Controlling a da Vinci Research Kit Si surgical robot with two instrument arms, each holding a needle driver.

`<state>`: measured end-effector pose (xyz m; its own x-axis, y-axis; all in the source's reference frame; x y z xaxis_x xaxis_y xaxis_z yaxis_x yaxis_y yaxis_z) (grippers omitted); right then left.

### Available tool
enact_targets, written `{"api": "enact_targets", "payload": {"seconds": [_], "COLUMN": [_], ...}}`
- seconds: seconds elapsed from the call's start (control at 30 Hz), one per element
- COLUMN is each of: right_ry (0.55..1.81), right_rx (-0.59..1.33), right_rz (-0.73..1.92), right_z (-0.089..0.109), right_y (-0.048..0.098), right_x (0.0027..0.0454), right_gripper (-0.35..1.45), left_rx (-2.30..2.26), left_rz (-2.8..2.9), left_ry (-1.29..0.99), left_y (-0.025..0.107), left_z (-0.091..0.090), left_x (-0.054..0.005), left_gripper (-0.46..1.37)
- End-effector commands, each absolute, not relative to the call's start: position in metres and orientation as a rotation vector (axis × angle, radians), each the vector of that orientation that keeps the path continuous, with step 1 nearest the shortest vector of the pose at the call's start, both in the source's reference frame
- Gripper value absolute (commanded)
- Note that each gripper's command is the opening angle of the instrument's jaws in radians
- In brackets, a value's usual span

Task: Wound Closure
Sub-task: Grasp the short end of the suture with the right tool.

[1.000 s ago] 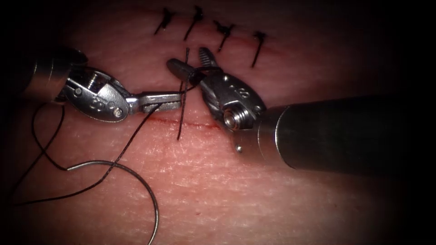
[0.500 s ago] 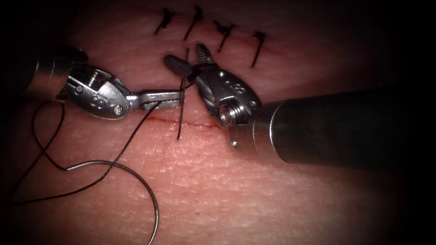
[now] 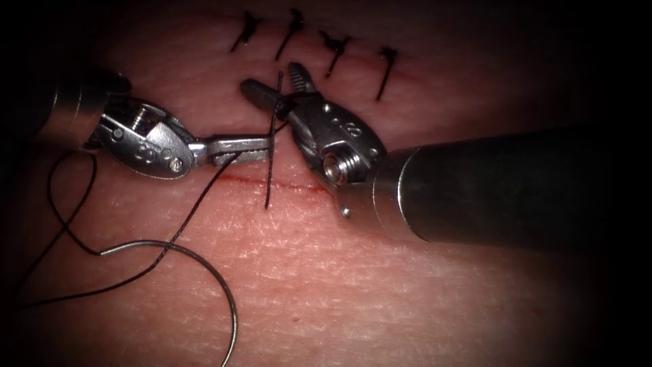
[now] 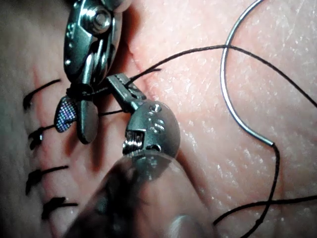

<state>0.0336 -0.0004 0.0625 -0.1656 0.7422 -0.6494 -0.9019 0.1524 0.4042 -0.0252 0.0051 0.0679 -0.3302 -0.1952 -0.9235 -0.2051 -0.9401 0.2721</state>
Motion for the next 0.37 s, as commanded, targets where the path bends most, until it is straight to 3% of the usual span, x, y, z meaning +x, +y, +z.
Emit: {"api": "enact_targets", "payload": {"seconds": [0.03, 0.37], "right_ry": [0.937, 0.937], "right_rx": [-0.222, -0.221], "right_rz": [1.469, 1.469], "right_z": [0.0624, 0.0624], "right_y": [-0.0004, -0.0004], "right_x": [0.0336, 0.0337], "right_gripper": [0.93, 0.92], "left_rx": [-1.818, -1.822], "left_rz": [2.504, 2.504], "left_ry": [0.533, 0.53], "left_y": [0.0051, 0.0051], "left_z": [0.0678, 0.0678], "left_x": [-0.0251, -0.025], "left_gripper": [-0.35, -0.35]}}
